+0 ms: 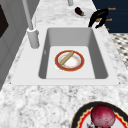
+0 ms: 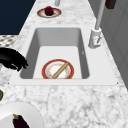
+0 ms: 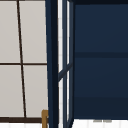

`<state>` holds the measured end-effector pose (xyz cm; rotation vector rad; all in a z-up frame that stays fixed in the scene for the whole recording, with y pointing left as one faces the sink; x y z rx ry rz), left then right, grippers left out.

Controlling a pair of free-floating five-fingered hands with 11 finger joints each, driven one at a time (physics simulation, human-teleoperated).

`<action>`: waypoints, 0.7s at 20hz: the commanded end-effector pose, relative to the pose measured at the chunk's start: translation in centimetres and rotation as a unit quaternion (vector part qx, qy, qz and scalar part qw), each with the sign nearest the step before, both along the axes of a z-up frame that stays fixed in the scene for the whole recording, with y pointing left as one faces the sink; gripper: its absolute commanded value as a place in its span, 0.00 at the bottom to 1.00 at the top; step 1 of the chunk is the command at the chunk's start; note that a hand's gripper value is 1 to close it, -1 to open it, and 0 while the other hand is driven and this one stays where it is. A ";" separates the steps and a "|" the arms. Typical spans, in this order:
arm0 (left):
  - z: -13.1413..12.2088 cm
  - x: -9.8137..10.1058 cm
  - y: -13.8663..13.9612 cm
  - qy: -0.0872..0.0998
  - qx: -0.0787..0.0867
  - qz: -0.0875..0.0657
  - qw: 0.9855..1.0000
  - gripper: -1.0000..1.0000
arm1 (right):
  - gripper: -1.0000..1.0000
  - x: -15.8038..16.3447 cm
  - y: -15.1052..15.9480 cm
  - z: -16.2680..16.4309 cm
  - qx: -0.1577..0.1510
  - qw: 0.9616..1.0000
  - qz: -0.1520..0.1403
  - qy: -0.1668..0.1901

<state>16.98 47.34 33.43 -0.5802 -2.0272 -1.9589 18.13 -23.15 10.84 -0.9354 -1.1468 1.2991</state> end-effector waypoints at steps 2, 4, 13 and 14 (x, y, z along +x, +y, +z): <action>-3.2 2.5 2.6 -0.012 -0.038 0.011 0.999 1.00 | 0.50 0.0 0.0 0.0 0.000 1.000 0.000 0.000; -5.0 3.0 3.2 -0.009 -0.030 0.028 0.999 1.00 | 0.50 0.0 0.0 0.0 0.000 1.000 0.000 0.000; -12.4 6.7 5.1 -0.004 -0.012 0.034 0.999 1.00 | 0.50 0.0 0.0 0.0 0.000 1.000 0.000 0.000; -13.3 6.9 5.4 -0.004 -0.007 0.022 1.000 1.00 | 0.50 0.0 0.0 0.0 0.000 1.000 0.000 0.000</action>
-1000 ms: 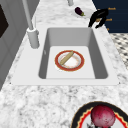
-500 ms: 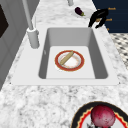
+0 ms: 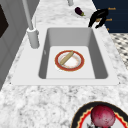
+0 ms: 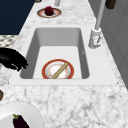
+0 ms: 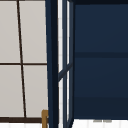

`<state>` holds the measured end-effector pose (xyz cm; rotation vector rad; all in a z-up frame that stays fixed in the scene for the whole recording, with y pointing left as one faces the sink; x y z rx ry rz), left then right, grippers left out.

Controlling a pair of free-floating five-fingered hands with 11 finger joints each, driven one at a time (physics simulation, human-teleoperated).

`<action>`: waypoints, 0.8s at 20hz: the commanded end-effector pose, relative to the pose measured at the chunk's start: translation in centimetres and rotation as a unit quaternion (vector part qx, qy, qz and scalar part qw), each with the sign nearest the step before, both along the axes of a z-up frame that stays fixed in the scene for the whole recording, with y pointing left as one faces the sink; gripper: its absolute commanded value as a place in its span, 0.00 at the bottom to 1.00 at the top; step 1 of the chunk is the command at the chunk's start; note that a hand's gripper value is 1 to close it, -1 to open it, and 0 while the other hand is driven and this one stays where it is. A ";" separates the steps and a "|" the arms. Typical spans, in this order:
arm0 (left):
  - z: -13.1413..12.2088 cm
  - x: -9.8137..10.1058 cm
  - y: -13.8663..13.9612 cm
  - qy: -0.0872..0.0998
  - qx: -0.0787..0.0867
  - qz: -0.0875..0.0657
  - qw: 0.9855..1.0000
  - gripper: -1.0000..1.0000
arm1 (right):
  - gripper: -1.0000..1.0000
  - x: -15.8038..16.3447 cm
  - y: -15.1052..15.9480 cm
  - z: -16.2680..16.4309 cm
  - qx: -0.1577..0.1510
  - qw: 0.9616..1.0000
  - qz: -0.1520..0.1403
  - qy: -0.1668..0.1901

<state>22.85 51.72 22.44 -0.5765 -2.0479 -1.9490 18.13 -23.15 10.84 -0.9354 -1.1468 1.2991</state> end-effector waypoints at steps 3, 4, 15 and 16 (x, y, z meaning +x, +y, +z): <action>-4.7 1.0 2.8 0.009 0.000 -0.002 1.000 1.00 | 0.50 0.0 0.0 0.0 0.000 1.000 0.000 0.000; -5.5 1.3 3.7 0.009 -0.001 -0.006 1.000 1.00 | 0.50 0.0 0.0 0.0 0.000 1.000 0.000 0.000; -10.4 6.8 5.1 0.016 0.005 0.006 1.000 0.00 | 0.50 0.0 0.0 0.0 0.000 1.000 0.000 0.000; -10.0 6.6 5.3 0.019 0.011 0.009 1.000 0.00 | 0.50 0.0 0.0 0.0 0.000 1.000 0.000 0.000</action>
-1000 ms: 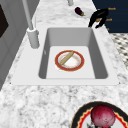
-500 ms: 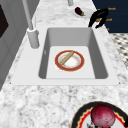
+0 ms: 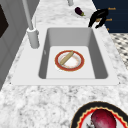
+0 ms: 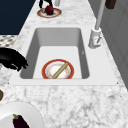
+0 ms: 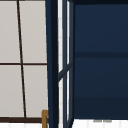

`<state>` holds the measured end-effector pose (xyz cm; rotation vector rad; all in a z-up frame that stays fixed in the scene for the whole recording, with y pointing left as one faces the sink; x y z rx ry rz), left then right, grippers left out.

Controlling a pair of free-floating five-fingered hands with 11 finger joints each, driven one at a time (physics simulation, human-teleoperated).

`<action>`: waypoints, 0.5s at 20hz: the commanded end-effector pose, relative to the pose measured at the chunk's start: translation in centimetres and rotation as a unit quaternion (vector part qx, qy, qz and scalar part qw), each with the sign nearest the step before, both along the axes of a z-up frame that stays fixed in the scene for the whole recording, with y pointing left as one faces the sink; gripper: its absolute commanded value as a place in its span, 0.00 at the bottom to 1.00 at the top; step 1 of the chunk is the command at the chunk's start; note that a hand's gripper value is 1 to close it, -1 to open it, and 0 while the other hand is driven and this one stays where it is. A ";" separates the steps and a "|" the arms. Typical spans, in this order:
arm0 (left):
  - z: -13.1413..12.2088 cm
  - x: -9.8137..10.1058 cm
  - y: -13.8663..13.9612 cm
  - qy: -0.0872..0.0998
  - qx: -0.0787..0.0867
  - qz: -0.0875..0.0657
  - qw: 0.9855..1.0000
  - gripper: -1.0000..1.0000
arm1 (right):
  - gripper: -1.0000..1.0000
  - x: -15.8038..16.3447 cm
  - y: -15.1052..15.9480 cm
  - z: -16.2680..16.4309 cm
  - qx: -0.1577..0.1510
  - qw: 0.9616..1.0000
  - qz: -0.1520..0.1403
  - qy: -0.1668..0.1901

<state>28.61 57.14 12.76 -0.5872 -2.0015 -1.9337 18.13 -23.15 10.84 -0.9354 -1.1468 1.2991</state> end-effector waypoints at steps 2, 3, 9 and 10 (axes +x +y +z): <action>-0.1 0.4 0.8 0.002 -0.004 -0.014 1.000 0.00 | 0.50 0.0 0.0 0.0 0.000 1.000 0.000 0.000; 0.0 0.4 1.1 -0.001 -0.010 -0.020 1.000 0.00 | 0.50 0.0 0.0 0.0 0.000 1.000 0.000 0.000; 2.1 1.2 -0.1 0.023 -0.005 -0.007 1.000 0.00 | 0.50 0.0 0.0 0.0 0.000 1.000 0.000 0.000; 2.6 1.4 -0.2 0.030 -0.005 -0.006 1.000 0.00 | 0.50 0.0 0.0 0.0 0.000 1.000 0.000 0.000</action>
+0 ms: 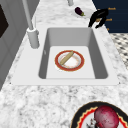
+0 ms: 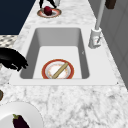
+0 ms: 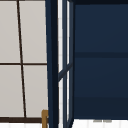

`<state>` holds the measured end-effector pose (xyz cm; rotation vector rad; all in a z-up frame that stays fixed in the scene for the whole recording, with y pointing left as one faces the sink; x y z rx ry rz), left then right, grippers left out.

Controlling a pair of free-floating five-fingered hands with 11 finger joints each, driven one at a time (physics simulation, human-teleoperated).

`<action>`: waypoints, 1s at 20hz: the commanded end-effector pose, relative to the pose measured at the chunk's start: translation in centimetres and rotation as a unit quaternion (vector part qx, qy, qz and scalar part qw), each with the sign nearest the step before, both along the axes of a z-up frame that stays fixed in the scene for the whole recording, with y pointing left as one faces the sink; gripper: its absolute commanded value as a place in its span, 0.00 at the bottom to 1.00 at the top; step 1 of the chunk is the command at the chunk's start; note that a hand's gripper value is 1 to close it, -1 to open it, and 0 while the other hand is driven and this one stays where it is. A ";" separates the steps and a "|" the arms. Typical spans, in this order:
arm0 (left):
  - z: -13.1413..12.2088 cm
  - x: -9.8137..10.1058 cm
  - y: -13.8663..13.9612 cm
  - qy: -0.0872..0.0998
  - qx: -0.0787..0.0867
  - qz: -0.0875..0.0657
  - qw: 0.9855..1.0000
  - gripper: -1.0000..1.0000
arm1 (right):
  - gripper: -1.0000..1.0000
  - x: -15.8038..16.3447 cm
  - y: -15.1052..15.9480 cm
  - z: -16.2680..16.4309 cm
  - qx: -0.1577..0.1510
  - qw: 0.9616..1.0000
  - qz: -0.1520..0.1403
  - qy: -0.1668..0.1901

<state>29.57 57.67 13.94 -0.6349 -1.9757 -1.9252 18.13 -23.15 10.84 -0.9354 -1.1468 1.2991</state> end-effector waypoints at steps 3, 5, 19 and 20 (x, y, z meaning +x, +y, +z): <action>2.6 0.4 -1.2 0.019 -0.002 0.001 1.000 0.00 | 0.50 0.0 0.0 0.0 0.000 1.000 0.000 0.000; 2.3 0.4 -1.3 0.004 0.000 -0.001 1.000 0.00 | 0.50 0.0 0.0 0.0 0.000 1.000 0.000 0.000; 7.0 -3.5 -5.6 0.009 0.027 0.017 0.999 0.00 | 0.50 0.0 0.0 0.0 0.000 1.000 0.000 0.000; 7.3 -4.1 -5.9 0.009 0.027 0.018 0.999 0.00 | 0.50 0.0 0.0 0.0 0.000 1.000 0.000 0.000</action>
